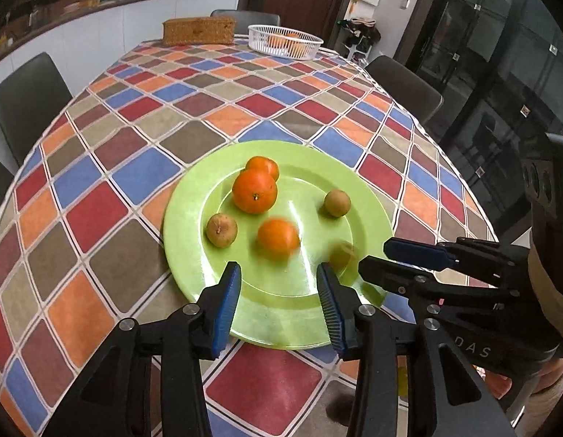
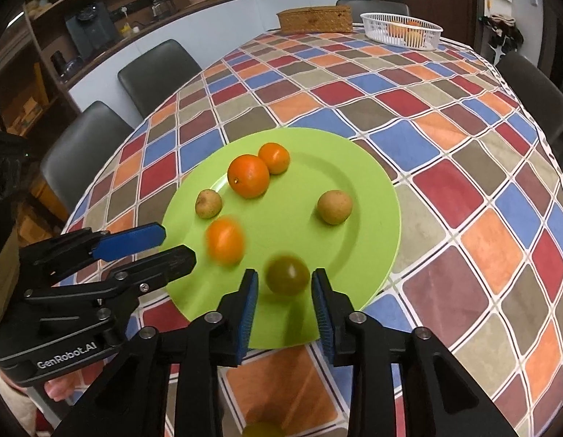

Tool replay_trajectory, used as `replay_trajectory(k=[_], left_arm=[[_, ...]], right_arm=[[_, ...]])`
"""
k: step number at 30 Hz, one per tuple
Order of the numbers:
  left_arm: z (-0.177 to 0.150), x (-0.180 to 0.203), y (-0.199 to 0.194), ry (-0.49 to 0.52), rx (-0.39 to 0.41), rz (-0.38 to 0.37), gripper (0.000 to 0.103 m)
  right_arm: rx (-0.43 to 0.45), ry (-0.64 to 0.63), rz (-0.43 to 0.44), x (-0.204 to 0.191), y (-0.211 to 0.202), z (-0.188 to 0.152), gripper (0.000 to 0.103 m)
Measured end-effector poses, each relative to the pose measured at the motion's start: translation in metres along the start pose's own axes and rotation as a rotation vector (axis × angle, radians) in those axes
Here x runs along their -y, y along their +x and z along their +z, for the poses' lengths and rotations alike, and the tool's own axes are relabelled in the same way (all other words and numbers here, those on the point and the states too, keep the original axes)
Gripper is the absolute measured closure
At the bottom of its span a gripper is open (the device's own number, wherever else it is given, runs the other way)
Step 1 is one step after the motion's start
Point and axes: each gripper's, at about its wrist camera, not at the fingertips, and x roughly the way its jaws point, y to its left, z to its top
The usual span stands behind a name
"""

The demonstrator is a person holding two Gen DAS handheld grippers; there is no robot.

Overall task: Organize fruits
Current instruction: 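Lower both fruits onto the green plate and open both grippers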

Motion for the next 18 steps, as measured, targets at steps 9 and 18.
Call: replay_trajectory(k=[9, 18], left_arm=[[-0.004, 0.013, -0.038, 0.053, 0.073, 0.049, 0.060], [-0.023, 0.025, -0.090, 0.080, 0.162, 0.089, 0.054]], right_arm=[[0.068, -0.018, -0.013, -0.008, -0.031, -0.005, 0.070], [0.163, -0.033, -0.010, -0.025, -0.080, -0.021, 0.069]])
